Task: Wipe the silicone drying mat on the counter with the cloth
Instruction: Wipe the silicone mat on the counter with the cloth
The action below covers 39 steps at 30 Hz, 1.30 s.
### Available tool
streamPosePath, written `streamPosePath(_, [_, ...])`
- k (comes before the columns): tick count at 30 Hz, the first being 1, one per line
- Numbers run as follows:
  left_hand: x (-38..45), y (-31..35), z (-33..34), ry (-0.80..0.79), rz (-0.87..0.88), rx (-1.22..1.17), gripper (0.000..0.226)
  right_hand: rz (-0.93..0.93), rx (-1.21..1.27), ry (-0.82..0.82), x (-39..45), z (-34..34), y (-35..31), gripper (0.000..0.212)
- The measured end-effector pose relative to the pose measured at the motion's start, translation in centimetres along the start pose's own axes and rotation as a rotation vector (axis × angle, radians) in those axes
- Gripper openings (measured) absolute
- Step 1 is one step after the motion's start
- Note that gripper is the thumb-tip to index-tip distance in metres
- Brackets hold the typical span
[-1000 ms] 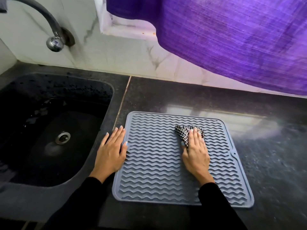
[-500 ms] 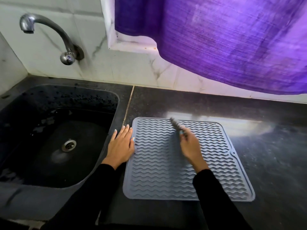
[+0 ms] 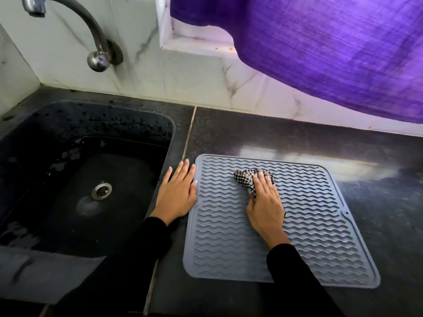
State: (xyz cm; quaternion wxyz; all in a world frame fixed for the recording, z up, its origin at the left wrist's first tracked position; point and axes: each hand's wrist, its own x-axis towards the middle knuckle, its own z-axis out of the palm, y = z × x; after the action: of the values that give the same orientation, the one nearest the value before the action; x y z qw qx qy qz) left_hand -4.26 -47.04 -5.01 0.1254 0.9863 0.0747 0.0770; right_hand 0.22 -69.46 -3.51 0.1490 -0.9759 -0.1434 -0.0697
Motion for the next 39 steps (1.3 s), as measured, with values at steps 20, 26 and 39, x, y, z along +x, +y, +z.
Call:
streamPosePath(20, [-0.4, -0.3, -0.4, -0.037, 0.044, -0.087, 0.059, -0.007, 0.124, -0.064, -6.1, 0.1, -7.6, 0.049])
streamPosePath(26, [-0.3, -0.1, -0.5, -0.013, 0.034, -0.09, 0.057, -0.061, 0.083, -0.088, -6.0, 0.7, -7.4, 0.053])
streamPosePath(39, [-6.2, 1.2, -1.3, -0.068, -0.01, 0.002, 0.085, 0.234, 0.855, -0.007, -5.2, -4.0, -6.7, 0.03])
